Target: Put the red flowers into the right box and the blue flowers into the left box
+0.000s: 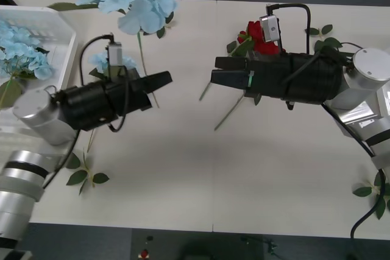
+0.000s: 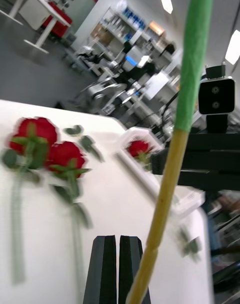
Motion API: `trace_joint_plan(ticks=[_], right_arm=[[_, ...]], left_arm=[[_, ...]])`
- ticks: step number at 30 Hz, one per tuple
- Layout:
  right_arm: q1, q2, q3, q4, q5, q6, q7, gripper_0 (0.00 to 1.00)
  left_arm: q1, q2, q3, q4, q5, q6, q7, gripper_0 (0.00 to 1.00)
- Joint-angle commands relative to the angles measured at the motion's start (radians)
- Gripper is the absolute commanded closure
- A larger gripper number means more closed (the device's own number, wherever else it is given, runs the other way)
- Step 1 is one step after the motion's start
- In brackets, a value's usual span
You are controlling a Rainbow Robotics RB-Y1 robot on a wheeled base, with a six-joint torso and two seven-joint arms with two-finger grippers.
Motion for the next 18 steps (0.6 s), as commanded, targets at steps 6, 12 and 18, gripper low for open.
trace_joint_plan(ticks=[6, 12, 18], right_arm=[[-0.239, -0.186, 0.103, -0.202, 0.638, 0.057, -1.194, 0.00], [-0.391, -0.173, 0.304, -0.164, 0.975, 0.122, -1.802, 0.00], [-0.495, -0.077, 0.395, 0.008, 1.178, 0.188, -2.089, 0.00]], left_arm=[[0.007, 0.330, 0.342, -0.129, -0.281, 0.142, 0.330, 1.00], [0.013, 0.465, 0.554, -0.040, -0.483, 0.266, 0.455, 1.00], [0.083, 0.559, 0.654, -0.015, -0.626, 0.235, 0.488, 1.00]])
